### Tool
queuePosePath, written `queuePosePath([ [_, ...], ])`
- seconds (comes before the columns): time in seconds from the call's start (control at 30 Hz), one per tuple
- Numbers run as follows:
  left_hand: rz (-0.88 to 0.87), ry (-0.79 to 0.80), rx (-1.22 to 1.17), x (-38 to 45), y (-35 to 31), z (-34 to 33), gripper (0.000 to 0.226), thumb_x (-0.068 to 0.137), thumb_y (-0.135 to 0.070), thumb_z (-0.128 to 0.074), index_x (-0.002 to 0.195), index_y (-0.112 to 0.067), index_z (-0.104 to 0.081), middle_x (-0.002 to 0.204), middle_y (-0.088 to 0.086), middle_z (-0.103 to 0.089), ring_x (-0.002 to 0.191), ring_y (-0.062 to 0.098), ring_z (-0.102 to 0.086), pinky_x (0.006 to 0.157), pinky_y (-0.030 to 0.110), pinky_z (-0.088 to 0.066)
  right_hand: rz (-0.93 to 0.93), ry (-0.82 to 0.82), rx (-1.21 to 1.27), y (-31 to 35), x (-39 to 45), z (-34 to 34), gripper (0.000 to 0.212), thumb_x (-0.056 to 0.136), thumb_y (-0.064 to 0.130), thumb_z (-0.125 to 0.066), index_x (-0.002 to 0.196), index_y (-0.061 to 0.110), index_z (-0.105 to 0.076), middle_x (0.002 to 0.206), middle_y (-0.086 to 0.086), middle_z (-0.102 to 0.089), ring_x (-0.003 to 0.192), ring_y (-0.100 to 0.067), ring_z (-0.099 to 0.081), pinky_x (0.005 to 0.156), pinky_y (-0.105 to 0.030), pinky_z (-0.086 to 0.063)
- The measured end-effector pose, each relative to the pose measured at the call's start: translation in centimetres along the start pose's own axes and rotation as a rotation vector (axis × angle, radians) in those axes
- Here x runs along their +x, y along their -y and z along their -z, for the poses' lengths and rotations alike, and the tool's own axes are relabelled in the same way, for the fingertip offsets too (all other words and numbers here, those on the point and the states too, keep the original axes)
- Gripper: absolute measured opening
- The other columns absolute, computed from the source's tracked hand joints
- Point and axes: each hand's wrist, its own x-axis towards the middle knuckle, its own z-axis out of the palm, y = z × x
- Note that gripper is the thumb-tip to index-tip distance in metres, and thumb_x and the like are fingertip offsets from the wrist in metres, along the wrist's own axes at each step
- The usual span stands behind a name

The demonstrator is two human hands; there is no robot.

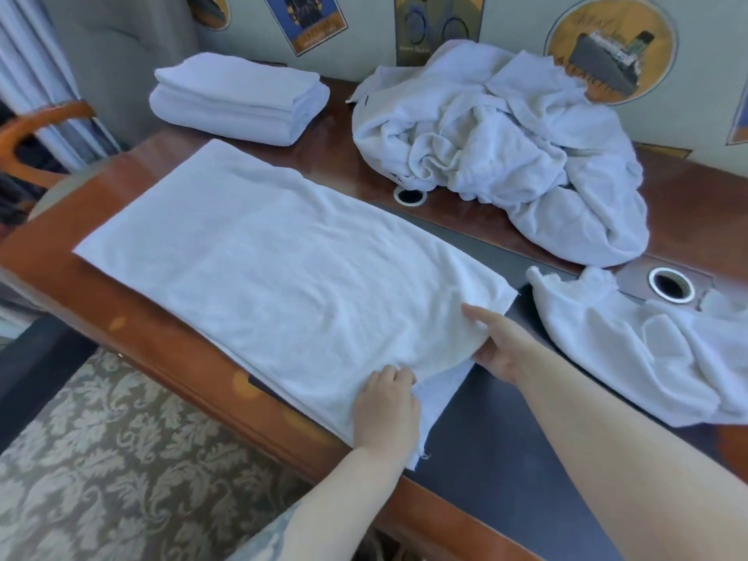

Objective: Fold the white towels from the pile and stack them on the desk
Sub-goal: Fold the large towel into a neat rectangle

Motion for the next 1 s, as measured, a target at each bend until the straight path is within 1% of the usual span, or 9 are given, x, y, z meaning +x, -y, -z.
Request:
queuePosePath([
  [0.13,0.044,0.03,-0.07,0.8,0.4,0.8,0.022,0.1,-0.021,-0.041,0.114,-0.017,-0.056,0.109,0.0,-0.06,0.102,0.019,-0.054,0.082,0.028,-0.04,0.008,-0.021,0.016,-1.7,-0.4,0.0,0.02,0.092,0.022,-0.066,0.108,0.009,-0.068,0.093,-0.003,-0.075,0.081,-0.018,-0.073,0.074,-0.033,-0.054],
  [0.27,0.127,0.049,-0.065,0.7,0.1,1.4,0.018,0.103,-0.027,-0.035,0.106,-0.015,-0.049,0.1,0.002,-0.062,0.095,0.024,-0.059,0.071,0.032,-0.04,0.034,-0.031,0.224,-2.5,-0.8,-0.4,0.018,0.096,0.019,-0.061,0.11,0.008,-0.065,0.098,-0.006,-0.076,0.085,-0.02,-0.074,0.071,-0.035,-0.056],
  [0.4,0.082,0.054,-0.085,0.1,0.4,2.0,0.031,0.098,-0.051,-0.044,0.099,-0.021,-0.039,0.076,-0.005,-0.054,0.067,0.019,-0.053,0.058,0.031,-0.038,-0.019,-0.018,0.311,-2.2,-1.1,-0.6,0.014,0.096,0.017,-0.06,0.107,0.009,-0.065,0.092,-0.005,-0.075,0.083,-0.02,-0.072,0.067,-0.036,-0.056],
  [0.47,0.072,0.022,-0.009,-0.1,0.3,2.2,0.033,0.096,-0.052,-0.049,0.105,-0.022,-0.041,0.083,-0.005,-0.056,0.071,0.017,-0.053,0.061,0.031,-0.043,-0.051,-0.022,0.346,-2.0,-1.4,-0.5,0.015,0.097,0.017,-0.059,0.109,0.009,-0.063,0.095,-0.006,-0.073,0.084,-0.021,-0.07,0.065,-0.037,-0.054],
  [0.57,0.113,-0.055,-0.061,-1.4,0.0,1.8,0.018,0.098,-0.036,-0.051,0.109,-0.026,-0.04,0.097,-0.009,-0.056,0.079,0.013,-0.056,0.062,0.023,-0.046,-0.059,0.081,0.152,-2.7,-2.8,-0.4,0.029,0.096,0.03,-0.06,0.118,0.01,-0.061,0.1,-0.005,-0.073,0.078,-0.018,-0.072,0.065,-0.033,-0.055],
  [0.67,0.316,-0.112,-0.388,-2.8,0.4,1.8,0.011,0.094,-0.025,-0.055,0.095,-0.025,-0.044,0.09,-0.011,-0.056,0.078,0.008,-0.056,0.058,0.014,-0.039,-0.125,0.265,-0.173,-5.3,-5.0,-0.8,0.045,0.083,0.043,-0.074,0.113,0.012,-0.061,0.1,-0.011,-0.072,0.089,-0.023,-0.073,0.075,-0.036,-0.06],
  [0.77,0.452,-0.185,-0.562,-3.5,0.9,2.7,0.006,0.09,-0.02,-0.059,0.09,-0.022,-0.065,0.094,-0.009,-0.063,0.089,0.009,-0.059,0.064,0.015,-0.04,-0.168,0.42,-0.361,-8.8,-7.2,-2.3,0.037,0.084,0.03,-0.074,0.114,0.011,-0.063,0.105,-0.011,-0.07,0.09,-0.023,-0.071,0.079,-0.035,-0.06],
  [0.87,0.448,-0.222,-0.56,-4.9,1.3,3.2,0.02,0.089,-0.017,-0.056,0.088,-0.024,-0.075,0.088,-0.014,-0.066,0.081,0.003,-0.058,0.061,0.017,-0.039,-0.104,0.421,-0.418,-11.2,-8.5,-3.0,0.023,0.093,0.021,-0.061,0.112,0.009,-0.065,0.102,-0.013,-0.074,0.083,-0.02,-0.073,0.065,-0.026,-0.057],
  [1.0,0.397,-0.213,-0.586,-7.4,1.3,2.2,0.023,0.089,-0.012,-0.061,0.091,-0.028,-0.077,0.091,-0.011,-0.071,0.084,0.006,-0.063,0.063,0.01,-0.044,-0.112,0.488,-0.219,-12.0,-9.2,-2.8,0.027,0.1,0.024,-0.054,0.117,0.007,-0.065,0.111,-0.015,-0.071,0.102,-0.028,-0.07,0.083,-0.033,-0.057],
])
